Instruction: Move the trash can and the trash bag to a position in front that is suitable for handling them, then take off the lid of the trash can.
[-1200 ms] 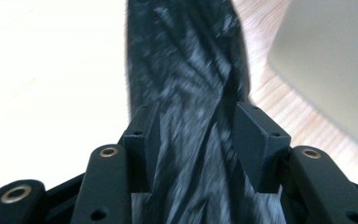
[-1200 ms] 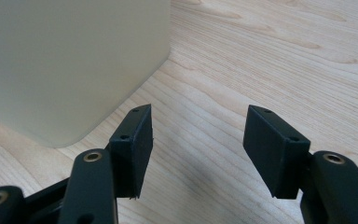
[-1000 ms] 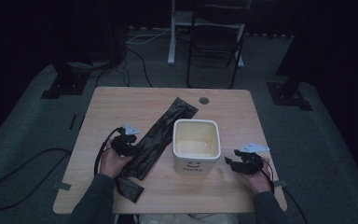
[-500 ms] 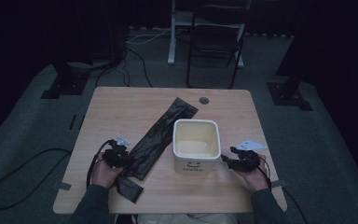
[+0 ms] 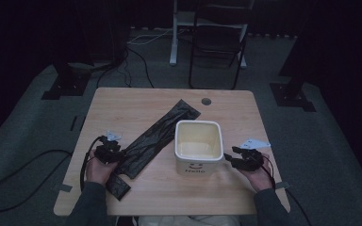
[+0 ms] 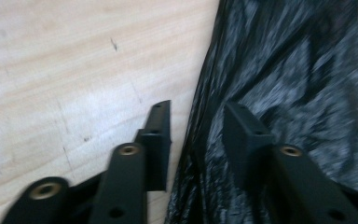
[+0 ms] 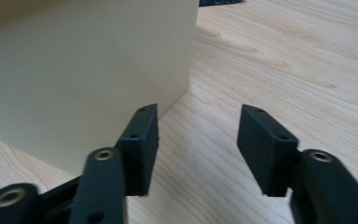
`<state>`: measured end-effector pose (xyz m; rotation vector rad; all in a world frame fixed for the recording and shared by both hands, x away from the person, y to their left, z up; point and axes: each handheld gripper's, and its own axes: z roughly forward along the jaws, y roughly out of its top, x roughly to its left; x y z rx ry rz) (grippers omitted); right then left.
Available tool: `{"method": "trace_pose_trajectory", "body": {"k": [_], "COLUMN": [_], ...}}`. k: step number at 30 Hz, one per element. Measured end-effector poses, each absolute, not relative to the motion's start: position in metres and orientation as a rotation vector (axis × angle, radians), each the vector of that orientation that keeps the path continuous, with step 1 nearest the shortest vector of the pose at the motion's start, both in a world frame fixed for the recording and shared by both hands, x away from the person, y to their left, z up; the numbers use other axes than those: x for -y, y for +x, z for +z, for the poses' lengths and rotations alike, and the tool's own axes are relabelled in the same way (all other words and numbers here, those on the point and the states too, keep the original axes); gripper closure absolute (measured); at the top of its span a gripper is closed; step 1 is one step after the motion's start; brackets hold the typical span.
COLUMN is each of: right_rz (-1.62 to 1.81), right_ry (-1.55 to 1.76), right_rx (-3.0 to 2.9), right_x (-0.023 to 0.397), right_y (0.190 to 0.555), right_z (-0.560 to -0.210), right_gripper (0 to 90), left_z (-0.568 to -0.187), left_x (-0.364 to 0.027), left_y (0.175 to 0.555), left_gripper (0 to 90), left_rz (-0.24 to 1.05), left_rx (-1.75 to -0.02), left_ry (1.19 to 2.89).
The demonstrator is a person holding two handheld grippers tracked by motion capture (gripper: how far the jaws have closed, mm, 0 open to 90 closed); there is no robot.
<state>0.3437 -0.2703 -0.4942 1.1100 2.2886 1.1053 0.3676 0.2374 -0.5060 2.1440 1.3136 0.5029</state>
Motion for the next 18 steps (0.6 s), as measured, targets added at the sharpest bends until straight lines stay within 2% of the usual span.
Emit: {"method": "trace_pose_trajectory", "body": {"k": [3,11,18], "right_rz": [1.106,1.091,1.096], "right_ry": [1.096,1.061,1.041], "right_rx": [-2.295,-2.299,-2.309], "right_x": [0.272,0.273,0.269], "right_y": [0.346,0.356,0.368], "right_z": [-0.486,-0.459,-0.435], "right_gripper": [50.7,51.8,52.4], "left_z": [-0.498,-0.496,-0.497], "left_x": [-0.238,-0.234,-0.227], "left_y": [0.363,0.355,0.346], "left_gripper": [56.9,53.0,52.9], "left_rz": [0.495,0.461,0.438], "left_rx": [-1.294,-1.25,-1.213], "left_ry": [2.078,2.039,2.031]}}
